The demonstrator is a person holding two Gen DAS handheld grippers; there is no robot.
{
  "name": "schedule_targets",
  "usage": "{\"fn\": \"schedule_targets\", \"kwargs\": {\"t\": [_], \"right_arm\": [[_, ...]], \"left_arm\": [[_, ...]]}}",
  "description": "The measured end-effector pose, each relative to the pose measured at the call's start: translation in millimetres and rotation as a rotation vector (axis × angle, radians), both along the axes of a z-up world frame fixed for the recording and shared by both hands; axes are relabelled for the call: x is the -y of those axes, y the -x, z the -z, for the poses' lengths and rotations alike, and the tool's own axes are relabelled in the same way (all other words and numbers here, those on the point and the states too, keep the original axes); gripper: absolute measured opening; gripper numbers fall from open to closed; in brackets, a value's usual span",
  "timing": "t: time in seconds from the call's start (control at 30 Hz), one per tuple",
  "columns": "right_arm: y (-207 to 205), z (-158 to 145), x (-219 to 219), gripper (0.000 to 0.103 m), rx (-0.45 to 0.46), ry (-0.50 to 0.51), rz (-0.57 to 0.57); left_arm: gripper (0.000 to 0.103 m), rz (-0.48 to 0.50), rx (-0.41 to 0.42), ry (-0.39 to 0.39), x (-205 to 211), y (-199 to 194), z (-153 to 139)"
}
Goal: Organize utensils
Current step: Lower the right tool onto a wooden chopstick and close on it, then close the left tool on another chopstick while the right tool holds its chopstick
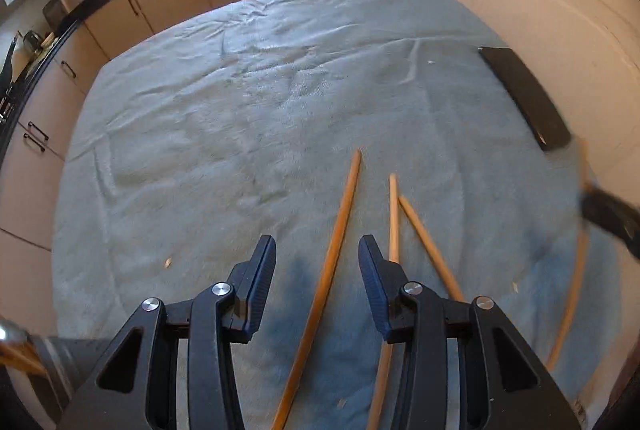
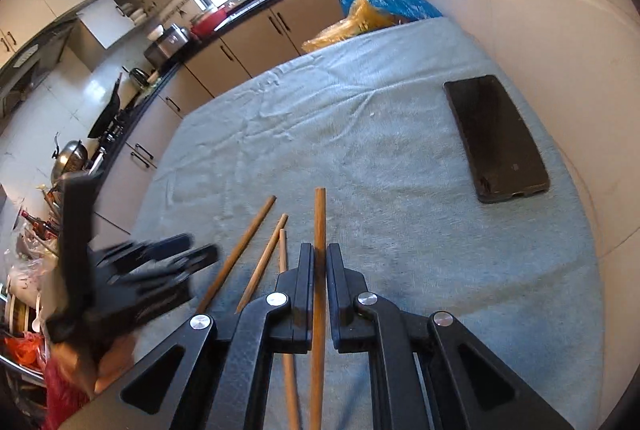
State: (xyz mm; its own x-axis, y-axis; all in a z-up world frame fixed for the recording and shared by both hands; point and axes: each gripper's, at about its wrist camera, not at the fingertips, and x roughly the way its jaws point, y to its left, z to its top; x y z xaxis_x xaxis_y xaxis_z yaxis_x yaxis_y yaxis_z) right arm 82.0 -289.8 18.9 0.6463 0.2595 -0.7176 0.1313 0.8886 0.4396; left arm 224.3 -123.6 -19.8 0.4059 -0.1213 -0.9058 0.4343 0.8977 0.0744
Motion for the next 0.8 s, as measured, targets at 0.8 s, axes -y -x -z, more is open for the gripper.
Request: {"fn": "schedule_targets", "kwargs": {"t": [0.8], "right_arm": [[26, -7, 15, 0.007, 0.074, -0.086, 0.014]], "left_arm": [[0.006, -0.004, 0.006, 0.032, 23, 0, 10]]}}
